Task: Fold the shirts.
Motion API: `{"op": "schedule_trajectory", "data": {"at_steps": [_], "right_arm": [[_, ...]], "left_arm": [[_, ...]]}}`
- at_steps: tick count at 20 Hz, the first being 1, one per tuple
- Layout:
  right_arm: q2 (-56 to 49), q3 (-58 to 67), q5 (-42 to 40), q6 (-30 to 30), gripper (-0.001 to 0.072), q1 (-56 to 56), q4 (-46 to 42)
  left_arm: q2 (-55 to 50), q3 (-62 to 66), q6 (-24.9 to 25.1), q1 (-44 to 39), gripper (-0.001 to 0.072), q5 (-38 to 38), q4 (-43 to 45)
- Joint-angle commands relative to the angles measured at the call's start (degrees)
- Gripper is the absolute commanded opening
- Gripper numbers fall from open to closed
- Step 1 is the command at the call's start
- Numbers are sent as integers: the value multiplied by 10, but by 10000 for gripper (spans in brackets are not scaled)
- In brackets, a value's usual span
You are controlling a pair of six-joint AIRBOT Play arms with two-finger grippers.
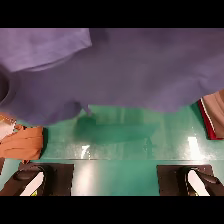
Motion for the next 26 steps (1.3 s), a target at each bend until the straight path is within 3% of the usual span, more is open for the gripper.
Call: {"op": "schedule_trajectory", "data": {"at_steps": [1, 4, 9, 15, 19, 22, 24, 26], "right_arm": [[-58, 113, 84, 14, 17, 0, -33], [-127, 118, 118, 15, 17, 0, -25], [-235, -39, 132, 13, 17, 11, -26], [-406, -149, 55, -2, 17, 66, -27], [-518, -106, -21, -1, 17, 73, -15], [-567, -38, -48, -2, 17, 71, 25], [-579, -1, -38, -2, 17, 71, 33], [-573, 6, -10, -2, 17, 72, 28]], "left_arm": [[-4, 4, -1, 0, 24, 7, 7], [-30, -101, -1, 0, 24, -10, 6], [-149, -225, 4, 0, 26, -61, 5], [-366, -273, 4, 0, 26, -39, 4], [-486, -273, 25, 0, 26, 86, 3], [-516, -273, 25, 0, 26, 159, 2], [-515, -269, 26, 1, 27, 154, 3], [-515, -259, 34, 7, 26, 79, 4]]}}
